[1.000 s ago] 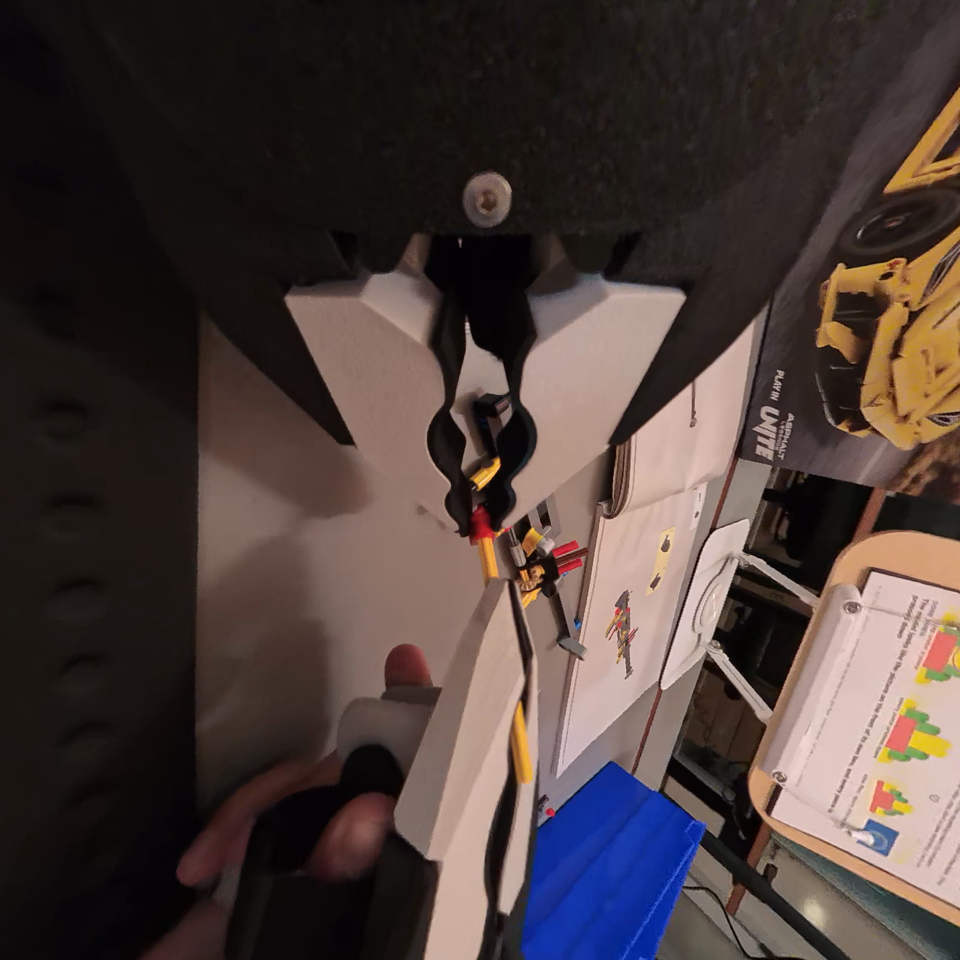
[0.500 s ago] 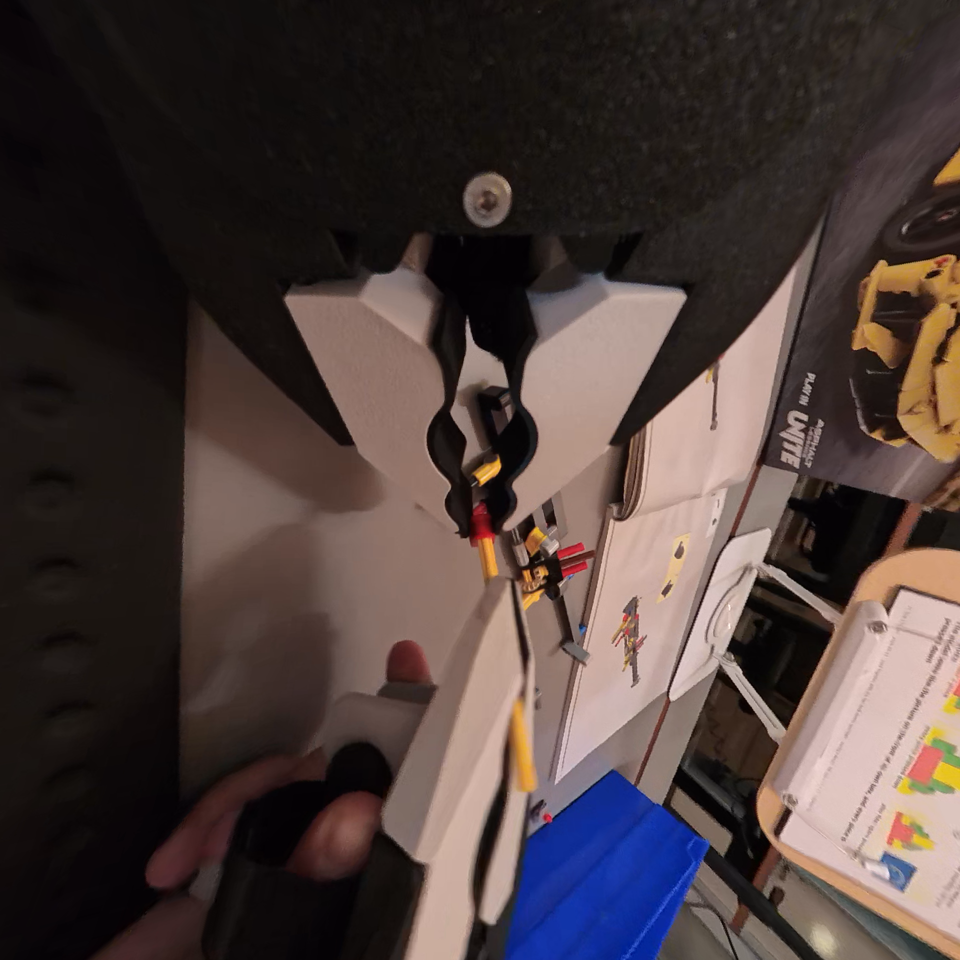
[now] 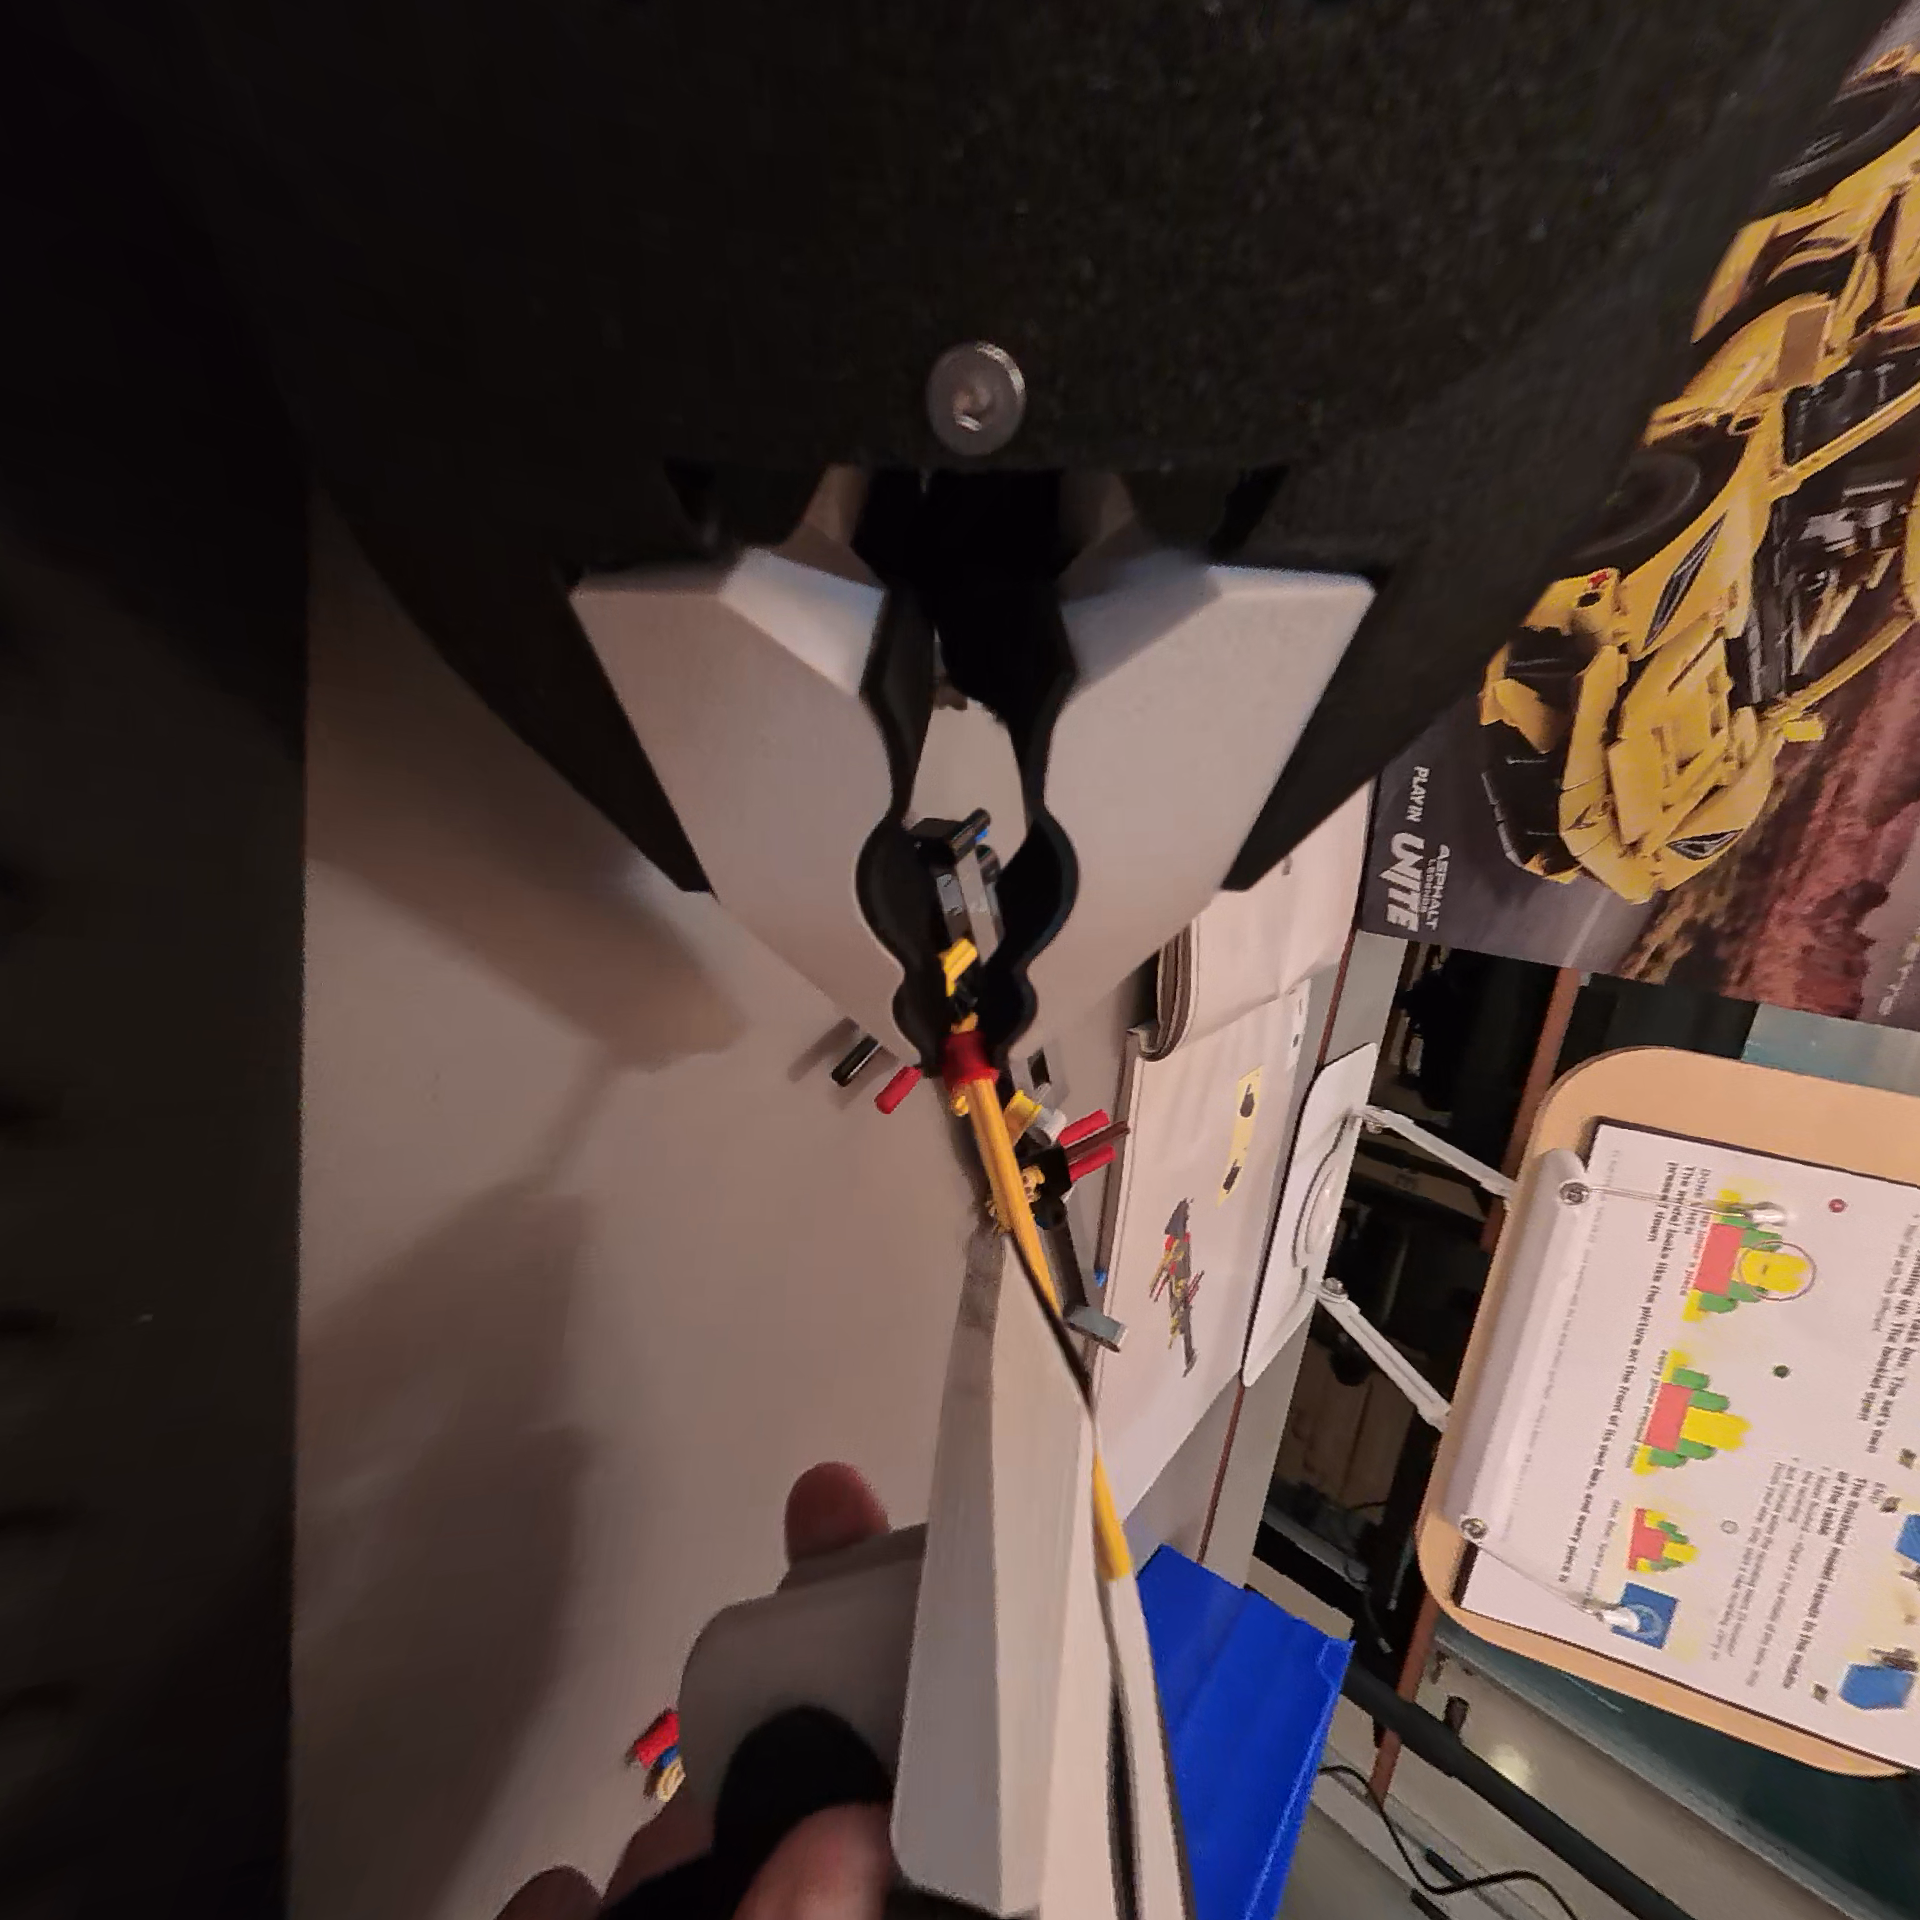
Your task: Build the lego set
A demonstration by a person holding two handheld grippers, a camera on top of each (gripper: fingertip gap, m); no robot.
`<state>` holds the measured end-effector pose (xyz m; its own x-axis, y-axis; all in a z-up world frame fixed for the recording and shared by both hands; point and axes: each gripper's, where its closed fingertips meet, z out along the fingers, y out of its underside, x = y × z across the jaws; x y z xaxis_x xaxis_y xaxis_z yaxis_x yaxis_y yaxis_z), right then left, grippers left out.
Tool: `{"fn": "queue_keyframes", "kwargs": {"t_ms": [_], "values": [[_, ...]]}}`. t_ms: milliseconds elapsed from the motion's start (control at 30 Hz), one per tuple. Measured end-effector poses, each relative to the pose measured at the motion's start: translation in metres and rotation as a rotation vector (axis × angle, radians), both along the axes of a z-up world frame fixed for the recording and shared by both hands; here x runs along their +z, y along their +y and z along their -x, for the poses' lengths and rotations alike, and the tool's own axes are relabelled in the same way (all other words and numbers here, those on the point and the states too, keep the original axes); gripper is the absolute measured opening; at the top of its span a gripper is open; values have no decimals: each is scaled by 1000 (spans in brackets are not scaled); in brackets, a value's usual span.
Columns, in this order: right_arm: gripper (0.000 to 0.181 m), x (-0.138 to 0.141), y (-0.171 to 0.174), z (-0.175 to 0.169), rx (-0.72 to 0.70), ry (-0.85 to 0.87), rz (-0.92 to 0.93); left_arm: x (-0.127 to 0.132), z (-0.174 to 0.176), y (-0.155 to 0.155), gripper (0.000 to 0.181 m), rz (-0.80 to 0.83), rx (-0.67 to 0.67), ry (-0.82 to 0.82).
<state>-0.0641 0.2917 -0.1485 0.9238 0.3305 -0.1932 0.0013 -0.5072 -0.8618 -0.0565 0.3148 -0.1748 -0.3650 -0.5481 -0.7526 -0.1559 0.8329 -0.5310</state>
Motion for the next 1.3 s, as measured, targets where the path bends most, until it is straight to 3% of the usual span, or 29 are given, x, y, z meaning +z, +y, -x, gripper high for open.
{"fn": "queue_keyframes", "kwargs": {"t_ms": [200, 400, 733, 1300], "values": [[10, -1, 0, -1, -11, 18, 25, -1, -1, 0, 3, -14, -3, -2], [3, -3, 2, 2, -2, 14, 13, -5, 0, 0, 3, -56, 0, 8], [3, -7, 0, 3, -5, 16, -5, -9, 2, -4, 4, 29, -12, 76], [3, -18, 3, 4, -18, 4, 12, -18, 0, -1, 6, -45, 17, 106]]}}
